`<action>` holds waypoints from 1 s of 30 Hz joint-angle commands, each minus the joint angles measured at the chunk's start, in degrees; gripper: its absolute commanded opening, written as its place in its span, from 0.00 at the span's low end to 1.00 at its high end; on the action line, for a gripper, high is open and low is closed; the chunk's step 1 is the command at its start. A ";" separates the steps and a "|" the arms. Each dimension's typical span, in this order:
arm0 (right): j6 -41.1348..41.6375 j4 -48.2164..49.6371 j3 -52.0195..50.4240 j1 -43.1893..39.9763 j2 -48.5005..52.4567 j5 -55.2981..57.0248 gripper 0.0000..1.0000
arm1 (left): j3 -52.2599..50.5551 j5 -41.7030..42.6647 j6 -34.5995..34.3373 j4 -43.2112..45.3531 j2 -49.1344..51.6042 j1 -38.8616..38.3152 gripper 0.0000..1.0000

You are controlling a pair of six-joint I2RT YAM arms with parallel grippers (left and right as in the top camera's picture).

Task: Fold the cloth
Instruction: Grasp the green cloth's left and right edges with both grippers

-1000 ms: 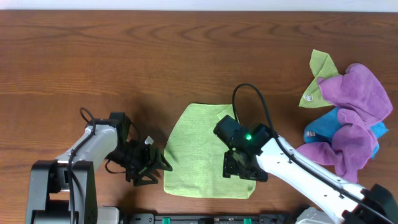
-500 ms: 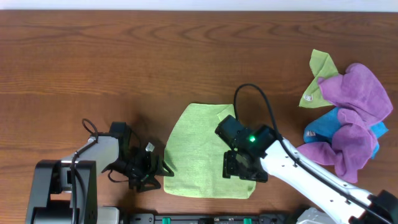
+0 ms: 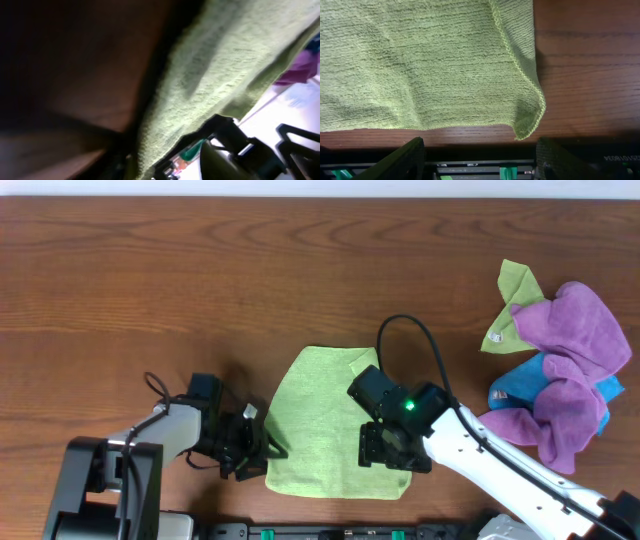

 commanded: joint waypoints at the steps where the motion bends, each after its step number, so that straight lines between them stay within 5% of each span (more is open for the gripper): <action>1: -1.38 -0.07 0.00 -0.57 -0.63 -0.02 0.71 | -0.55 -3.06 -0.46 1.16 0.09 -0.85 0.13; 2: -1.88 -0.02 -0.02 -0.57 -0.63 -0.02 0.71 | -0.55 -3.06 -0.98 1.81 0.09 -0.85 0.06; 23: -4.07 10.56 -14.36 -5.31 -0.61 0.11 0.63 | 2.75 -1.44 -2.47 4.26 0.09 -0.68 0.06; 30: -3.15 15.30 -19.17 -5.35 -0.61 -2.49 0.45 | 2.75 -0.24 -2.47 4.26 0.09 -0.68 0.06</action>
